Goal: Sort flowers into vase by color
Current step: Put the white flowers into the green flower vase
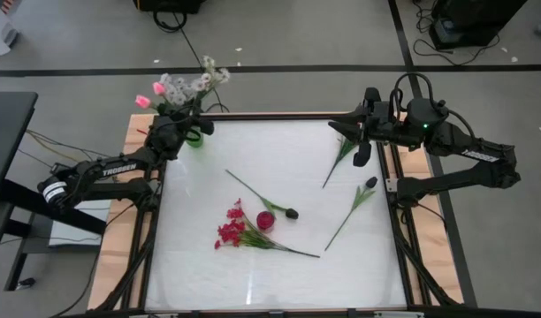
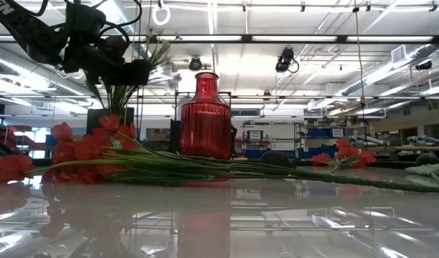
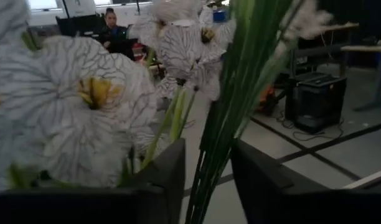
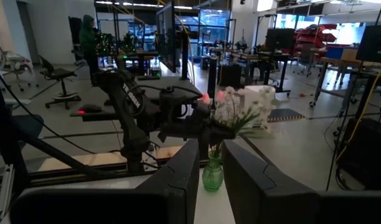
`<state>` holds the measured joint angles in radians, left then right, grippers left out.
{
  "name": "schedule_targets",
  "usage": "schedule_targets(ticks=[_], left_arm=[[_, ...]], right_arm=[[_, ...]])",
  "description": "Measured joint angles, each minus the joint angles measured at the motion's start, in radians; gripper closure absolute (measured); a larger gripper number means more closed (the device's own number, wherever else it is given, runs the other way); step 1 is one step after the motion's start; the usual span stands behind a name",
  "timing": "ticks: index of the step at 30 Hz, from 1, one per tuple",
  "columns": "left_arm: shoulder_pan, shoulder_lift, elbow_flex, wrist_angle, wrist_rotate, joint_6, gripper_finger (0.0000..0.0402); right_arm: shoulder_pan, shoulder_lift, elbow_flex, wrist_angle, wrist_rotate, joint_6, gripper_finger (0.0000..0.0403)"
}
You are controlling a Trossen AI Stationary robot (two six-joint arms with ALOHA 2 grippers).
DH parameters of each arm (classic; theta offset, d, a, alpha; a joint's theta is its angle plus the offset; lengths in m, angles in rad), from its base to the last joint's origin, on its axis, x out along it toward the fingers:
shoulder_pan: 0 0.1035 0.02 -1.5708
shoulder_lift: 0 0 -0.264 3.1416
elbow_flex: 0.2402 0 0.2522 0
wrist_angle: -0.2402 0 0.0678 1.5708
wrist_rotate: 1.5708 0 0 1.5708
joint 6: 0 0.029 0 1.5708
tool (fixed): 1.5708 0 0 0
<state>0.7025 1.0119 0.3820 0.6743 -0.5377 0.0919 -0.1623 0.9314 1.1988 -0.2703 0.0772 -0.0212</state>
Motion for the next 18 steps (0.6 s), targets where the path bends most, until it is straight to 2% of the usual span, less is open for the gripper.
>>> schedule_targets(ticks=[4,8,11,18], left_arm=[[-0.014,0.0,0.0,0.0,-0.001,-0.028,0.0227],[-0.035,-0.004,0.0,0.003,-0.002,-0.021,0.0217],[-0.046,-0.004,0.0,0.003,-0.019,-0.021,0.0232],[-0.08,-0.004,0.0,0.007,-0.02,-0.02,0.0297]], right_arm=[[0.0,0.0,0.0,0.0,0.0,0.0,0.0321],[0.0,0.0,0.0,0.0,0.0,0.0,0.0321],[0.0,0.0,0.0,0.0,0.0,0.0,0.0321],[0.0,0.0,0.0,0.0,0.0,0.0,0.0321]])
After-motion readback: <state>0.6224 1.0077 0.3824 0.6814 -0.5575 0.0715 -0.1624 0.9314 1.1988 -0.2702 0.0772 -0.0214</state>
